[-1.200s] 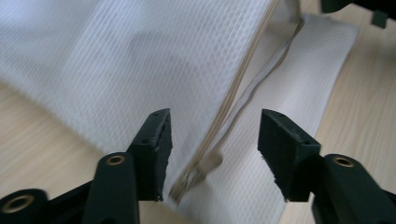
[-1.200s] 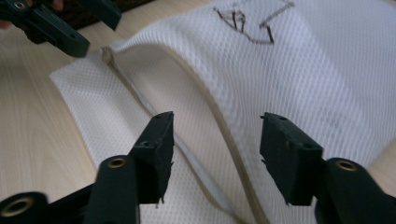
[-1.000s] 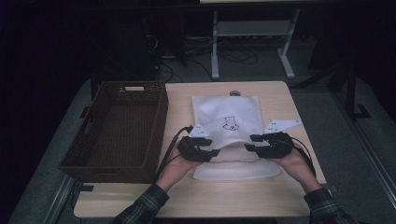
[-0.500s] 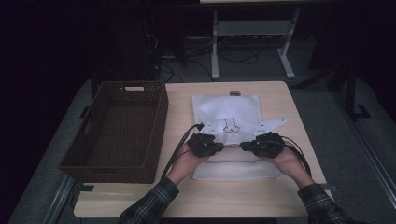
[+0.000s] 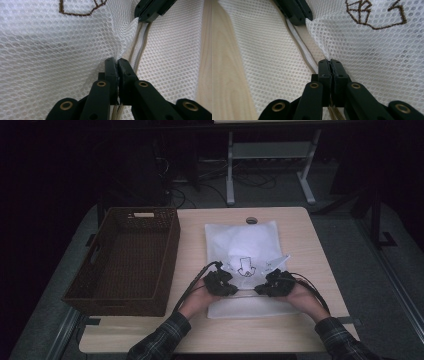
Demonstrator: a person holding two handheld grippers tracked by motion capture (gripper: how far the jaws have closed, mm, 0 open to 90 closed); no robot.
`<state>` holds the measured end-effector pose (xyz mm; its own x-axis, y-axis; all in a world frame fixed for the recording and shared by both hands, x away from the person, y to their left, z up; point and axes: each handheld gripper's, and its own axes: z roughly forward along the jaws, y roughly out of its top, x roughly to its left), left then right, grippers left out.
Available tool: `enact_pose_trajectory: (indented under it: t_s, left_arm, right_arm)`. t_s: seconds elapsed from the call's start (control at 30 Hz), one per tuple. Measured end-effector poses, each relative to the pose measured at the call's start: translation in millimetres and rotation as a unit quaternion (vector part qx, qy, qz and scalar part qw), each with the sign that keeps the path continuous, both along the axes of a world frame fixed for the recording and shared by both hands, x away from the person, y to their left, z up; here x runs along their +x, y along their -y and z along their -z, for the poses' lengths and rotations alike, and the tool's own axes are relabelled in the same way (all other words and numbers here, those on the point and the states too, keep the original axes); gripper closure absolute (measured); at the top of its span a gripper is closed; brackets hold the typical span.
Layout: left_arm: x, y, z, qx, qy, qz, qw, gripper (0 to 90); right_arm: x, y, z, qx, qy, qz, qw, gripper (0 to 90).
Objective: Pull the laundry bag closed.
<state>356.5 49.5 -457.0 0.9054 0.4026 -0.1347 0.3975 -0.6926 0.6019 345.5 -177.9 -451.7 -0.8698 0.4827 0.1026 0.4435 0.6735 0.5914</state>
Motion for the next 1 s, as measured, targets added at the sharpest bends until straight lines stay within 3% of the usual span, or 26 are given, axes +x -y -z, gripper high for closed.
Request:
enact_pose_trajectory:
  t_s: [0.13,0.3,0.53,0.7,0.77,1.0]
  left_arm:
    - [-0.3,-1.2,0.3,-0.011,-0.008,0.001,0.9999,78.3]
    - [-2.8,-4.8,-4.2,-0.022,-0.011,0.0,0.9997,58.3]
    - [-13.2,-22.1,-19.8,-0.052,0.002,-0.011,0.9986,45.0]
    - [-24.2,-37.9,-25.3,-0.061,0.007,-0.021,0.9979,38.5]
    - [-29.2,-46.1,-26.1,-0.055,0.017,-0.029,0.9979,38.0]
    - [-45.4,-69.1,-27.5,-0.066,0.028,-0.059,0.9957,34.7]
  right_arm:
    - [0.7,0.9,5.5,0.001,-0.004,0.0,1.0,83.4]
    - [0.2,3.2,5.1,0.019,-0.014,0.004,0.9997,67.9]
    - [-6.5,11.7,-11.2,0.049,0.01,0.014,0.9986,55.8]
    - [-9.2,11.7,-17.2,0.058,0.02,0.01,0.9981,53.6]
    - [-10.2,10.2,-19.8,0.061,0.023,0.005,0.9979,53.7]
    - [-11.2,-0.5,-26.8,0.064,0.027,-0.016,0.9975,55.4]
